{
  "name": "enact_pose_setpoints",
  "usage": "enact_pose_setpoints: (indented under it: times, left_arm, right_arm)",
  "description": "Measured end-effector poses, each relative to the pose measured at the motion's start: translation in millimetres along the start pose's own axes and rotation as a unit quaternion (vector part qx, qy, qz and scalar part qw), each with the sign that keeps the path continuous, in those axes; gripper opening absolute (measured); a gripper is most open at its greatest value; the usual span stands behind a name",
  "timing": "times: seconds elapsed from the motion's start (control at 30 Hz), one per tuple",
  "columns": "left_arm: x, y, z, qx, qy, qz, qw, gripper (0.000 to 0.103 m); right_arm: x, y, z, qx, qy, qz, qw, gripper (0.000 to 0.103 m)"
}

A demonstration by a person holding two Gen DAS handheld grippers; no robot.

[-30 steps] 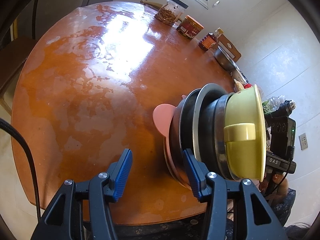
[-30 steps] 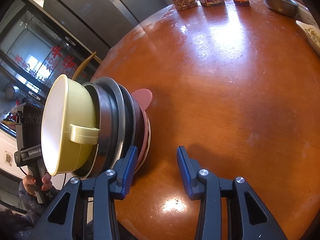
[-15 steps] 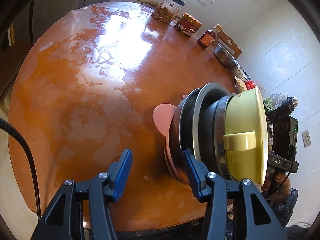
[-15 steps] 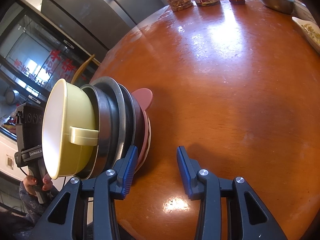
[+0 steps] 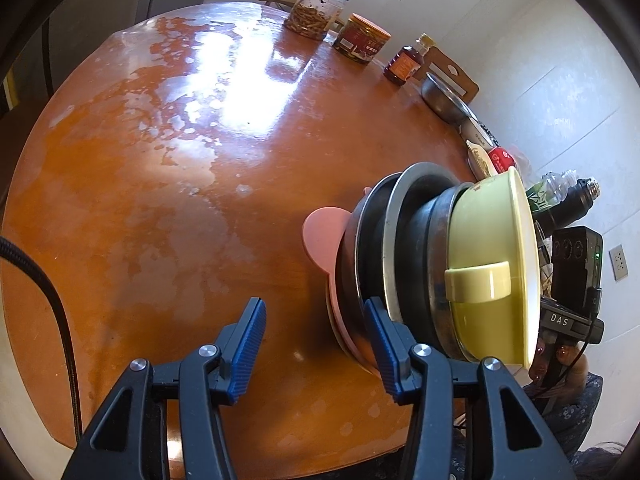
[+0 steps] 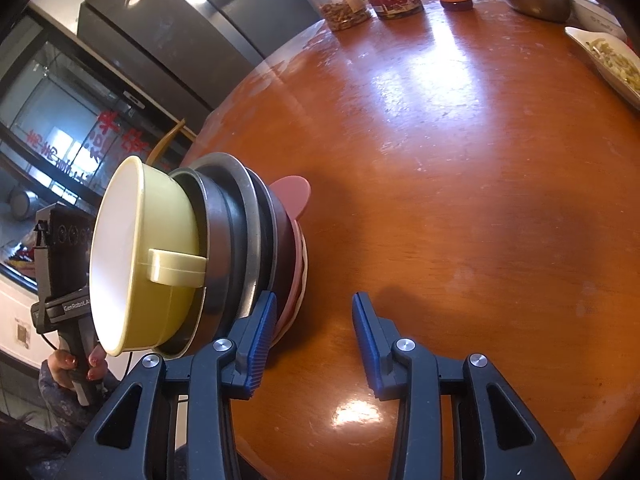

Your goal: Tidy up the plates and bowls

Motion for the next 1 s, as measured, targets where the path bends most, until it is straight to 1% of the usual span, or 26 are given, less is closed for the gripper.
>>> enact_pose_setpoints:
  times: [0.2, 0.43, 0.87, 1.0]
  left_arm:
    - [-5.2, -5.8, -3.8, -0.006, 0.005, 0.0, 1.0, 0.051]
    - [-11.2, -12.3, -9.4, -0.014, 0.009, -0.001, 0.9999, 0.051]
    - [-24.2, -26.7, -18.7, -0.031, 0.019, 0.001, 0.9993, 0.051]
    - [-29.2, -31.8, -22.8, -0.041, 0.022, -0.003, 0.9989, 0.051]
  right_arm:
    - [3.3, -3.7, -0.1, -0.002, -0.002, -0.005, 1.0, 0.036]
    - [7.8, -4.8, -2.2, 0.004, -0.004, -0.01, 1.0, 0.027]
    - [20.0, -13.0, -2.7, -0.005, -0.012, -0.007, 1.0, 0.024]
    - [23.3, -16.7, -3.0, -0.009, -0.015, -0.008, 1.0, 0.024]
Point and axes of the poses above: each gripper's, at about its wrist camera, not at the fingertips, and x roughly against the way its jaws point, y to its left, z to its underside, the point moved 9 cm from there along -x, roughly the way its jaws point, and after that the axes turned 5 degrees about -x, right-handed, at the moved point
